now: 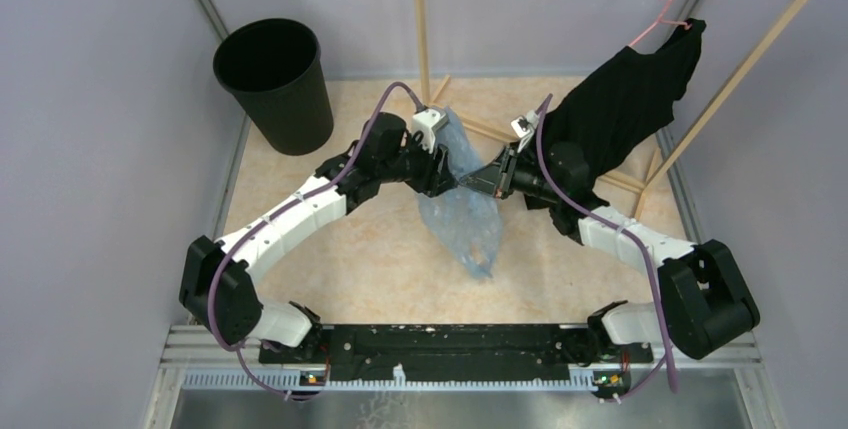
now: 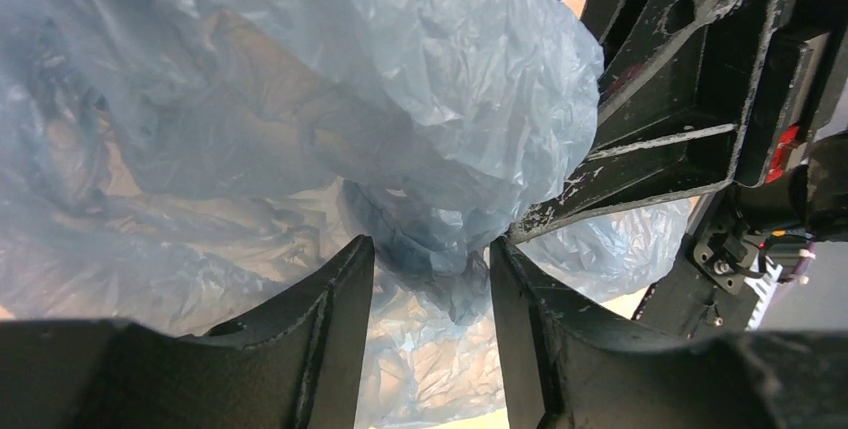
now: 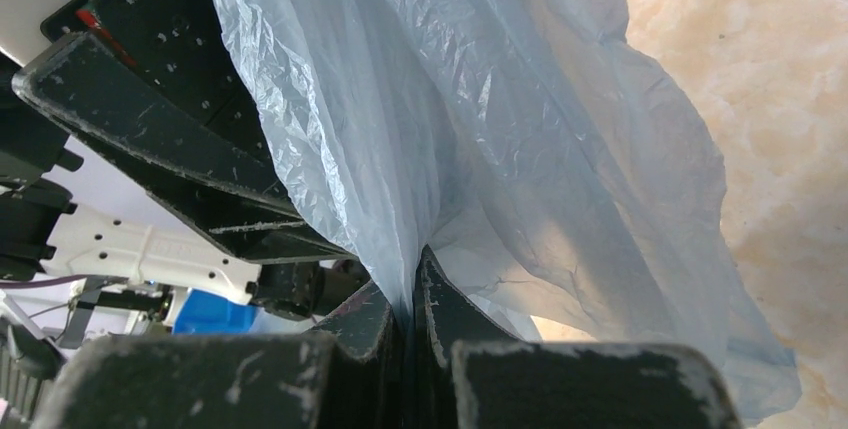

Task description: Put the trash bags into the trash bin

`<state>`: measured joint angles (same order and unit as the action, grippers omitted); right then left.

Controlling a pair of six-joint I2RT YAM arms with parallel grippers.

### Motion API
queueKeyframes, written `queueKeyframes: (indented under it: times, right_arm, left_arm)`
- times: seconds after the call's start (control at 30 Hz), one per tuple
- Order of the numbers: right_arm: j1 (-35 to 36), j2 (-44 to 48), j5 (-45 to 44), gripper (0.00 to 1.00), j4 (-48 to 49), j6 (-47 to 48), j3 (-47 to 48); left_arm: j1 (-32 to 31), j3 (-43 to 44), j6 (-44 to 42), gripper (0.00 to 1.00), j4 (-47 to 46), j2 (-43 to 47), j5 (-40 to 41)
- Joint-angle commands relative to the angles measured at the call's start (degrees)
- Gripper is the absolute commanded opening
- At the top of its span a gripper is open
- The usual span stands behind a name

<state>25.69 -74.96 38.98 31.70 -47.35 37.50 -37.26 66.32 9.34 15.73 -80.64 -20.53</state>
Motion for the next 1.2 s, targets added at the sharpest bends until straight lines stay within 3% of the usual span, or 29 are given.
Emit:
queueKeyframes:
  times: [0.0, 0.2, 0.27, 0.33, 0.47, 0.6, 0.73, 1.17]
  right_arm:
    - [-0.29, 0.34, 2.44, 0.00, 3.99, -0.08, -0.48]
    - [-0.34, 1.22, 1.53, 0.00, 0.17, 2.44, -0.37]
    - [-0.29, 1.93, -0.64, 0.05, -3.88, 5.47, 0.17]
    - [-0.29, 2.87, -4.50, 0.22, -9.72, 10.35, 0.69]
    - [0.01, 5.05, -7.09, 0.65, -14.81, 16.44, -0.49]
    - [2.65, 6.53, -6.91, 0.85, -12.95, 17.61, -3.64]
    - [8.36, 6.80, -10.77, 0.91, -7.11, 16.31, -7.56]
    - [17.73, -3.62, -21.82, 0.95, 36.27, -0.67, -22.29]
  left_arm:
    - [0.23, 0.21, 0.68, 0.50, -3.54, 1.82, -3.34]
    - [0.23, 0.75, -0.35, 0.21, -3.05, 2.37, -3.31]
    - [0.25, 0.46, -0.59, 0.09, -3.18, 3.45, -1.80]
    - [0.25, -0.07, -0.79, 0.00, -3.54, 4.89, 0.00]
    - [0.23, -1.72, -0.58, 0.00, -5.21, 7.85, 3.15]
    - [0.32, -2.26, 0.05, 0.00, -5.74, 9.28, 4.53]
    - [0.46, -3.24, 1.59, 0.00, -7.26, 10.52, 4.41]
    - [0.70, -11.87, 7.12, 0.00, -19.43, 19.60, 5.57]
